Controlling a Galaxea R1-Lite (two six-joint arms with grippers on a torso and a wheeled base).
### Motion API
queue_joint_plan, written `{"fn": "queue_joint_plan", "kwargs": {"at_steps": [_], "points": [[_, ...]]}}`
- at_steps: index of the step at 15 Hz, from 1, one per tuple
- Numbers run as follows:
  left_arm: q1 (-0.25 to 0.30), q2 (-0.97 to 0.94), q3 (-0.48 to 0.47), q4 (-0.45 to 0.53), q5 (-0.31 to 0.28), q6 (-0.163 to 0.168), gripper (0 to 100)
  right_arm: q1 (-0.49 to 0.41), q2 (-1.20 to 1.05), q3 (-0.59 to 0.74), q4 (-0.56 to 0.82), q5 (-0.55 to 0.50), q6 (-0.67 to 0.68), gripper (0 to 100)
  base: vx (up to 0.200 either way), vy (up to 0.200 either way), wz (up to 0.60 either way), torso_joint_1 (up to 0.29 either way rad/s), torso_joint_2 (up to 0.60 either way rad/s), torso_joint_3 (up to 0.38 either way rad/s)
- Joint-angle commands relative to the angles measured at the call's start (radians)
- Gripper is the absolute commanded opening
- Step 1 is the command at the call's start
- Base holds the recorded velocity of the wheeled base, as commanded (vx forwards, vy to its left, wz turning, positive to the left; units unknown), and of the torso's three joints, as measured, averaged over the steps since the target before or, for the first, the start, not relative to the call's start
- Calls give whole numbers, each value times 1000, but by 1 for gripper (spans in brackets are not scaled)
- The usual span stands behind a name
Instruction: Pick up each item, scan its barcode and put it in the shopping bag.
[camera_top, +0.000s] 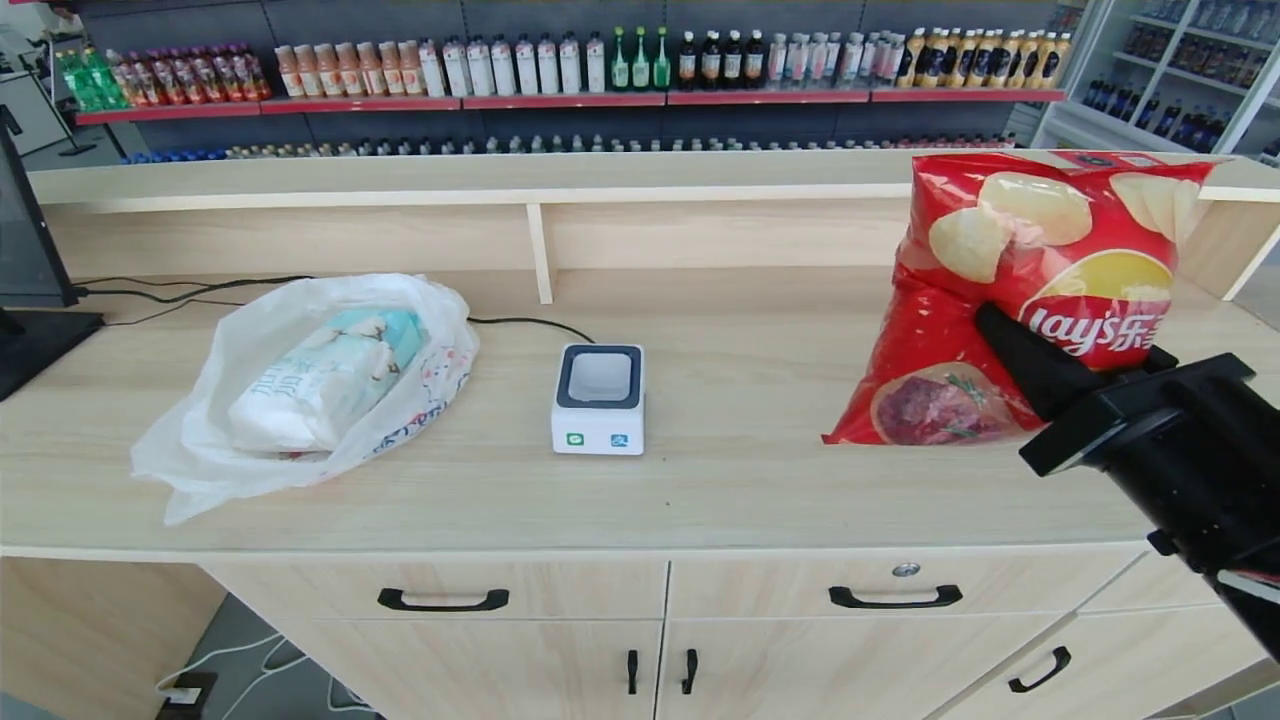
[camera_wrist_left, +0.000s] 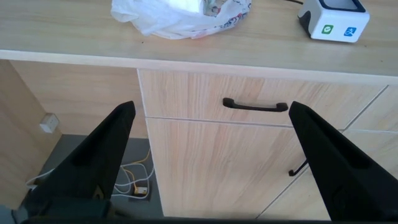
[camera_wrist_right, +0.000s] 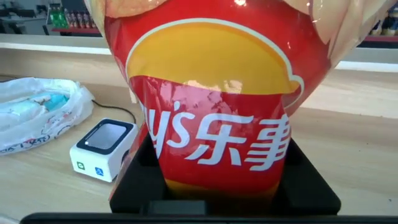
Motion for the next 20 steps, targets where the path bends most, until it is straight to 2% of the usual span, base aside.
{"fn": "queue_joint_plan", "kwargs": {"at_steps": [1,17,20], "points": [[0,2,0,0,0,-1,100,-27,-4,-2,1,1,1,0,0,200,0,36,7,-12],[0,2,0,0,0,-4,100,-32,148,-19,-4,-3,-4,0,0,200,0,4,2,2],[0,0,0,0,0,-4,100,-21,171,-21,-4,-29,-4,0,0,200,0,4,2,2]]}}
